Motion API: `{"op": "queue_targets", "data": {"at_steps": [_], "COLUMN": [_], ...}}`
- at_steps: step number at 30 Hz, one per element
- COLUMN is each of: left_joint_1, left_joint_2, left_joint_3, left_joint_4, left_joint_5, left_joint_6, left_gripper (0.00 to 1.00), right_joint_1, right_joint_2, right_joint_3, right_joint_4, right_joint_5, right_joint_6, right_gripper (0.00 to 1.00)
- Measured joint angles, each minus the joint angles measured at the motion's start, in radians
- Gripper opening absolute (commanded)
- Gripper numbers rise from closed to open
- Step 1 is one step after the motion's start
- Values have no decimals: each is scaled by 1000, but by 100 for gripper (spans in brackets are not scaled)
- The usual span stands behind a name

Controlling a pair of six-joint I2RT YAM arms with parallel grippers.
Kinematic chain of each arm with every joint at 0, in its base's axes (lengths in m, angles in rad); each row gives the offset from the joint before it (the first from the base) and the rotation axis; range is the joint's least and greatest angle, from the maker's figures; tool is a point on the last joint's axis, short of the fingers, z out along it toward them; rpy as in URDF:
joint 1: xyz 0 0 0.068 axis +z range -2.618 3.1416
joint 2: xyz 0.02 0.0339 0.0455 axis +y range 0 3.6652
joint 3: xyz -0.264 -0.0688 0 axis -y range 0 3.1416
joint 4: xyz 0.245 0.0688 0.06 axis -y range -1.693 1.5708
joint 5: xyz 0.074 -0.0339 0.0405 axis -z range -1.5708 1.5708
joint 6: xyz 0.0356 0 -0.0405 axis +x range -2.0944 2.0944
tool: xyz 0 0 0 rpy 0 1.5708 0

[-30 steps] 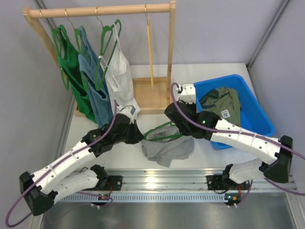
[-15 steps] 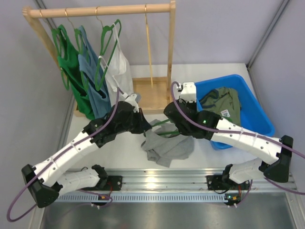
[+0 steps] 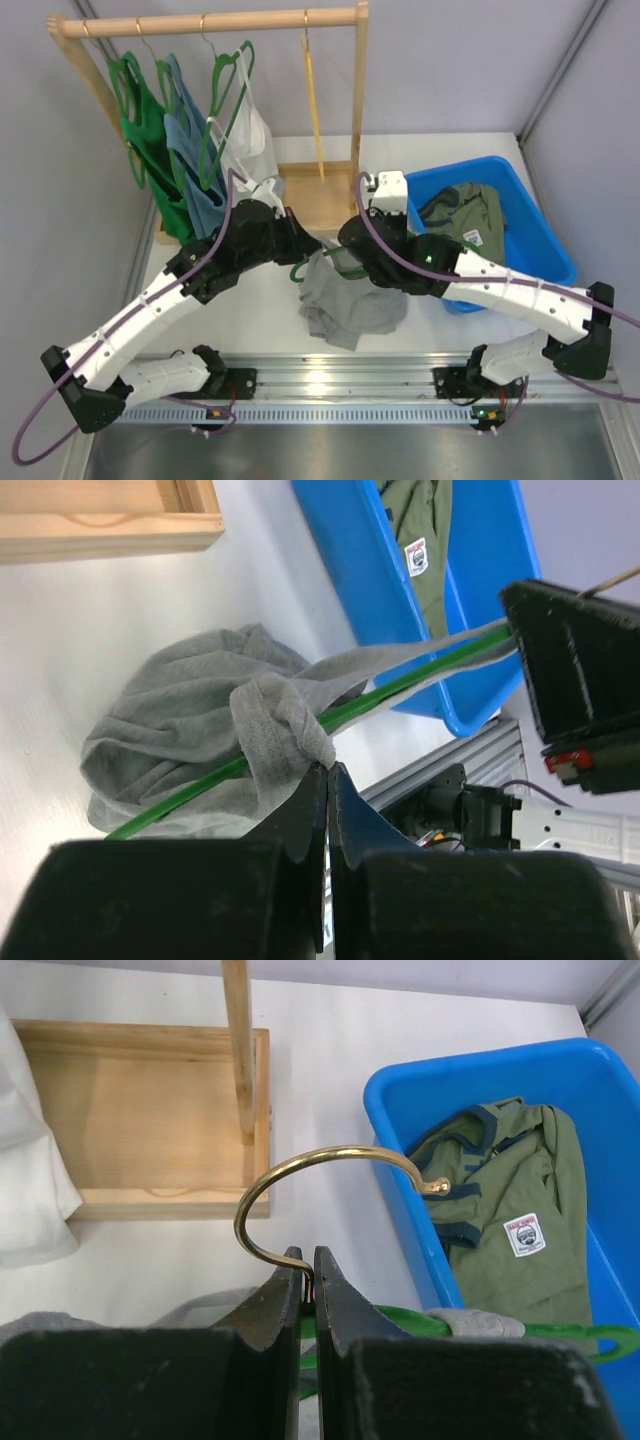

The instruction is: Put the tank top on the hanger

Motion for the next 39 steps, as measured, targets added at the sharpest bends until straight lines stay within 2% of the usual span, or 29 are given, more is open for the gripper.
{"op": "queue_targets", "data": {"at_steps": [15, 18, 19, 24, 26, 29, 39], "left_joint_1": [-18, -34, -38, -46, -46, -46, -47], "left_joint_2": [21, 29, 31, 32, 32, 32, 33], "left_joint_3": [55, 59, 59, 64, 78, 113, 175], "left_joint_4": [3, 0, -3, -29, -55, -90, -158], "left_joint_5": [-21, -20, -21, -56, -79, -102, -74], "left_joint_6": [-38, -34, -31, 5, 35, 80, 317], "left_gripper": [2, 15, 28, 43, 58, 54, 53], "right_joint_1": [44, 44, 44, 45, 45, 45, 45], "right_joint_2": [8, 23, 26, 25, 23, 6, -51], "right_joint_3": [13, 41, 49, 61, 58, 45, 38], "right_joint_4": [40, 53, 58, 64, 64, 67, 62], "right_joint_5": [28, 34, 34, 26, 16, -5, -76], "right_joint_6": [-20, -40, -46, -53, -53, -53, -82], "right_gripper": [0, 0, 0, 0, 0, 0, 0]}}
